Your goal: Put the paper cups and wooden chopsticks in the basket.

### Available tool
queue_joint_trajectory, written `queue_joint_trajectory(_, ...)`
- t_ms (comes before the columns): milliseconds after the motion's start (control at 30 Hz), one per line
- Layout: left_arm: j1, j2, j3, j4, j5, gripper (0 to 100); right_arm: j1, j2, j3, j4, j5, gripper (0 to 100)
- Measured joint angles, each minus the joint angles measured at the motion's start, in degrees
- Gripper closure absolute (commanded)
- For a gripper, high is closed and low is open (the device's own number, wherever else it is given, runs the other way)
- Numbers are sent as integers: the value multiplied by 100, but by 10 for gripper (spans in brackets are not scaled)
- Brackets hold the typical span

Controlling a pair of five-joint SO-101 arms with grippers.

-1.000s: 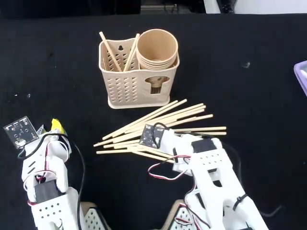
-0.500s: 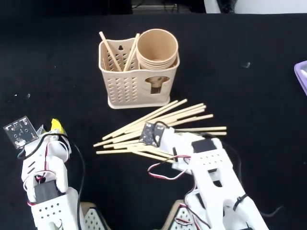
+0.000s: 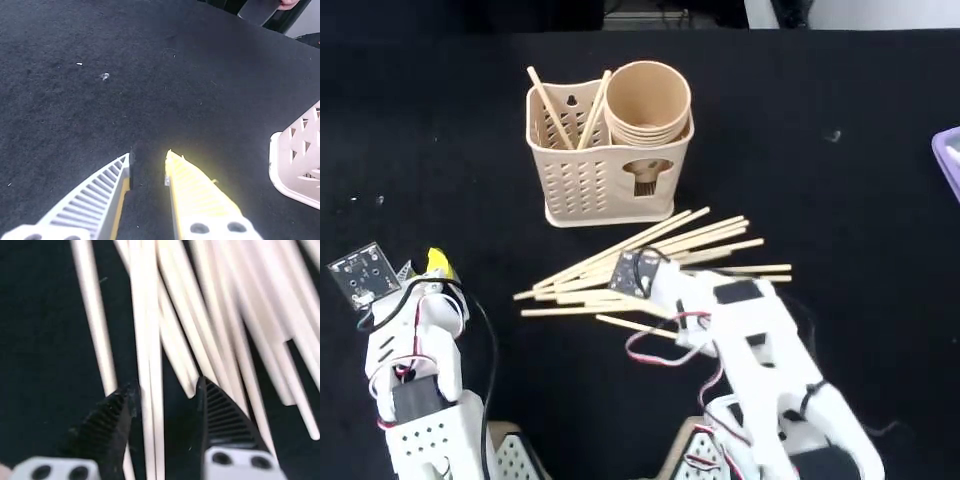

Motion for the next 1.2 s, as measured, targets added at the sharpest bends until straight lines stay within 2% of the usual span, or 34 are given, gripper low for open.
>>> queue_joint_trajectory(233, 0, 0, 0, 0, 0, 873, 9, 290, -290, 26, -9, 950)
queue_joint_trajectory(367, 0, 0, 0, 0, 0, 873, 0, 62, -510, 695, -9, 987)
queue_joint_trajectory(567, 0, 0, 0, 0, 0, 873, 0, -712, -774, 1565, -9, 987)
queue_joint_trajectory(733, 0, 0, 0, 0, 0, 873, 0, -1319, -721, 1705, -9, 977)
queue_joint_trajectory(900, 0, 0, 0, 0, 0, 873, -343, -1451, -202, 1609, -264, 849)
queue_joint_trajectory(1033, 0, 0, 0, 0, 0, 873, -862, -1459, 123, 1336, -756, 878)
queue_joint_trajectory(1200, 0, 0, 0, 0, 0, 873, -1134, -1468, 176, 1284, -835, 904)
